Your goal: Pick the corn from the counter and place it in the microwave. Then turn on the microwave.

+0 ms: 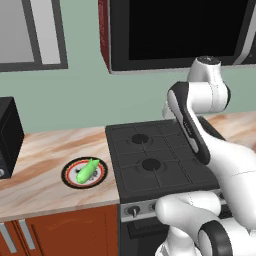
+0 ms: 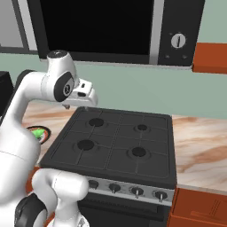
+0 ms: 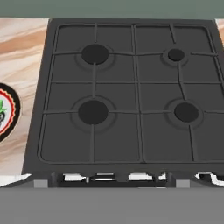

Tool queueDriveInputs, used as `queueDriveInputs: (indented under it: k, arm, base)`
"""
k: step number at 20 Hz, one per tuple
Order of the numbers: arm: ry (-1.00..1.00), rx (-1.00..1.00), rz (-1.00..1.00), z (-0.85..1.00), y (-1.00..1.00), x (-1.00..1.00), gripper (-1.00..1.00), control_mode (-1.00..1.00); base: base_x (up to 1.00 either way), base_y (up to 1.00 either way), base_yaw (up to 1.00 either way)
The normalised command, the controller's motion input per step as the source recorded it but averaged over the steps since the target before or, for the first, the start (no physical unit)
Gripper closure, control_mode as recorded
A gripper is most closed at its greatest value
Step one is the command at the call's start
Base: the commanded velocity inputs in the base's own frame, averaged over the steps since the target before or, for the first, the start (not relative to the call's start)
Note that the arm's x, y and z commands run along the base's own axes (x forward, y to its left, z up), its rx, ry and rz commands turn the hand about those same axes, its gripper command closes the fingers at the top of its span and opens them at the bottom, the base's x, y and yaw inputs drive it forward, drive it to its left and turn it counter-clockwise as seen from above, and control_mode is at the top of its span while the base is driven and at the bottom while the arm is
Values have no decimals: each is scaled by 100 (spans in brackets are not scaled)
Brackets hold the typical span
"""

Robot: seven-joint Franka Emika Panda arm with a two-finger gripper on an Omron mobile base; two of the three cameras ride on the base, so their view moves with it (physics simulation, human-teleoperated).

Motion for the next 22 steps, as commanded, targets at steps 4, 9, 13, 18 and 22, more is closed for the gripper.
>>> queueDriveInputs:
  k: [4,9,13,18,22]
  arm:
    - [-17,-1,-8,23,-34,-34,-100,-100]
    - [-13,-1,-7,27,-51,-19,-100,-100]
    - [-9,0,-6,37,-56,-19,-100,-100]
    - [-7,0,-8,35,-53,-19,-100,-100]
    - [-4,1,-8,37,-48,-17,-100,-100]
  base:
    - [0,0,0]
    - [0,0,0]
    - [0,0,0]
    - [0,0,0]
    - [0,0,0]
